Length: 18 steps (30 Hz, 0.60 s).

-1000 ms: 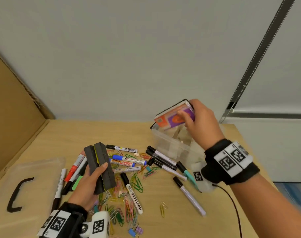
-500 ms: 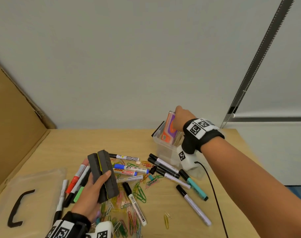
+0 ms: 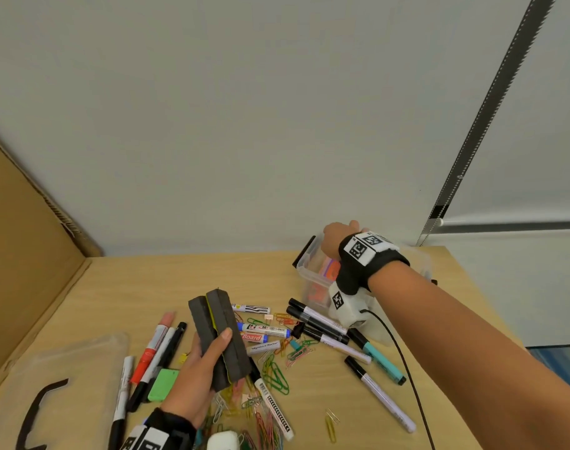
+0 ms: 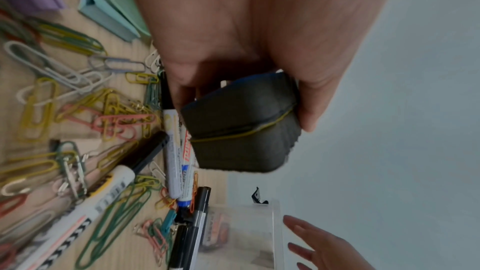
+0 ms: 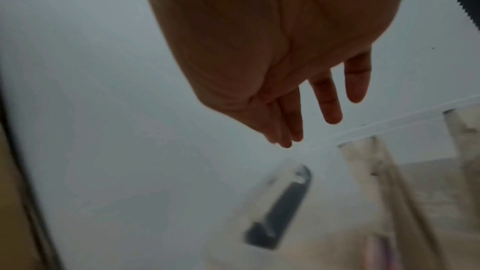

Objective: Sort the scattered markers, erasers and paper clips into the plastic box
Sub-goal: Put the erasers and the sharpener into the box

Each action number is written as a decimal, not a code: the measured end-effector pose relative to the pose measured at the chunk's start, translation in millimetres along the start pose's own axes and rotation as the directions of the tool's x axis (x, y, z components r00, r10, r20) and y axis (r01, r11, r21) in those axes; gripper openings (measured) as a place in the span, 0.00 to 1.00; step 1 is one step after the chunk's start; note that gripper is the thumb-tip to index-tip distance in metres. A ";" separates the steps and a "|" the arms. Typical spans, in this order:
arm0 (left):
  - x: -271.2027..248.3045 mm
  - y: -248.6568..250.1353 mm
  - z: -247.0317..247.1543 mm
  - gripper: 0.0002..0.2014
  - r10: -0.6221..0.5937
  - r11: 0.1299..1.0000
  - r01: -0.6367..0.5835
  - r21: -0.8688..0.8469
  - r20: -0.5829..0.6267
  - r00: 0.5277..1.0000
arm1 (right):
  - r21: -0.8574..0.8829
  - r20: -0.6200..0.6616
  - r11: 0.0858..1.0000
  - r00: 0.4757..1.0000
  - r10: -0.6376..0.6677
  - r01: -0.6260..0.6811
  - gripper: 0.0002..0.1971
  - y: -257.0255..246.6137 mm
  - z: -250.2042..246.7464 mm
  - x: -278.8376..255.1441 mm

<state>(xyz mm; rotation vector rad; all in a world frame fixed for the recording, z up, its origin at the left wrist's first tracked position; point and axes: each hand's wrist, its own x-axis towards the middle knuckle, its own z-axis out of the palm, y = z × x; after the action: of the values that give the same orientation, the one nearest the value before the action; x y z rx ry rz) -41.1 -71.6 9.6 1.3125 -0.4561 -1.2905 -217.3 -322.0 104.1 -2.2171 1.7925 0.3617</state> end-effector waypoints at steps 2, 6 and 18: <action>-1.1 -0.3 -0.7 0.30 0.008 1.000 -0.008 0.000 0.006 1.000 | 0.202 -0.227 0.974 0.972 -0.059 0.106 0.19 -3.5 0.2 -23.8; -5.3 -0.2 6.5 0.25 0.062 0.997 -0.064 0.046 0.034 0.997 | 0.318 -0.538 0.832 0.809 -0.236 0.454 0.12 -4.7 18.9 -70.7; -7.0 11.6 39.8 0.34 0.266 0.912 -0.316 0.260 0.211 0.941 | 0.918 0.114 0.365 0.779 -0.616 0.153 0.26 -29.3 41.4 -120.5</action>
<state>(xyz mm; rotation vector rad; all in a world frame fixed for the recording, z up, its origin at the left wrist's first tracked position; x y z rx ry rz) -72.2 -85.9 34.1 1.3167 -0.9595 -1.1146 -214.4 -191.4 109.8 -1.4915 0.7650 -0.1673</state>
